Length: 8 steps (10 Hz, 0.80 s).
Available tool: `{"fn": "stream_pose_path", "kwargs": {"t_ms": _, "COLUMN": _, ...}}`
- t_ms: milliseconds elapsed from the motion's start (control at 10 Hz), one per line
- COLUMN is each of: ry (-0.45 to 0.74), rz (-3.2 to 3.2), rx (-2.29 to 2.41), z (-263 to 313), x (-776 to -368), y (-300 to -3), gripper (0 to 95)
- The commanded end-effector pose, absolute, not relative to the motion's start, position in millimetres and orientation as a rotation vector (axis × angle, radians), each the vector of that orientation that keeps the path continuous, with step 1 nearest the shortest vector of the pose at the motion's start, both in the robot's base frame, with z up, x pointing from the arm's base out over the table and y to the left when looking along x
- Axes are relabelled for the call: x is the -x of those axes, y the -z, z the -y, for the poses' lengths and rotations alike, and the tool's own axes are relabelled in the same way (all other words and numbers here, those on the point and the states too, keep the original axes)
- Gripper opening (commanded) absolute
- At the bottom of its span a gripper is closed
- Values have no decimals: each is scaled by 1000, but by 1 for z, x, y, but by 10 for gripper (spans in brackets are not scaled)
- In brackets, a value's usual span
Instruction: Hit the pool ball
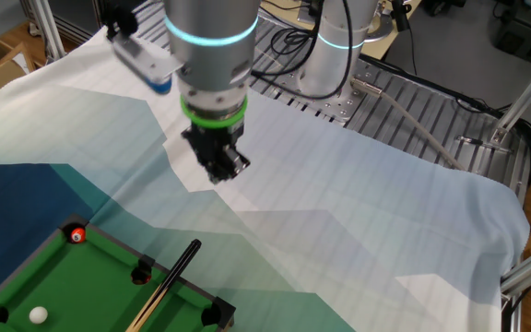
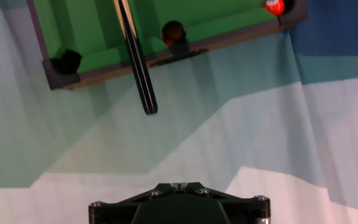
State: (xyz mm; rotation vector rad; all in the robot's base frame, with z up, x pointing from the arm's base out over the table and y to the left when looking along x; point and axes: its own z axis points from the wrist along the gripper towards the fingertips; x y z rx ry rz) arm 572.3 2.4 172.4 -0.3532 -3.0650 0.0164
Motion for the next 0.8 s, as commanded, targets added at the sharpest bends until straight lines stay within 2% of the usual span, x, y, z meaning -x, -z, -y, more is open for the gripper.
{"fn": "stream_pose_path", "kwargs": {"t_ms": 100, "ry": -19, "rz": 3066, "rx": 351, "z": -5, "x": -580, "y": -172, "gripper": 0}}
{"fn": "stream_pose_path", "kwargs": {"t_ms": 800, "ry": -18, "rz": 3073, "rx": 262, "z": -3, "x": -616, "y": -157, "gripper": 0}}
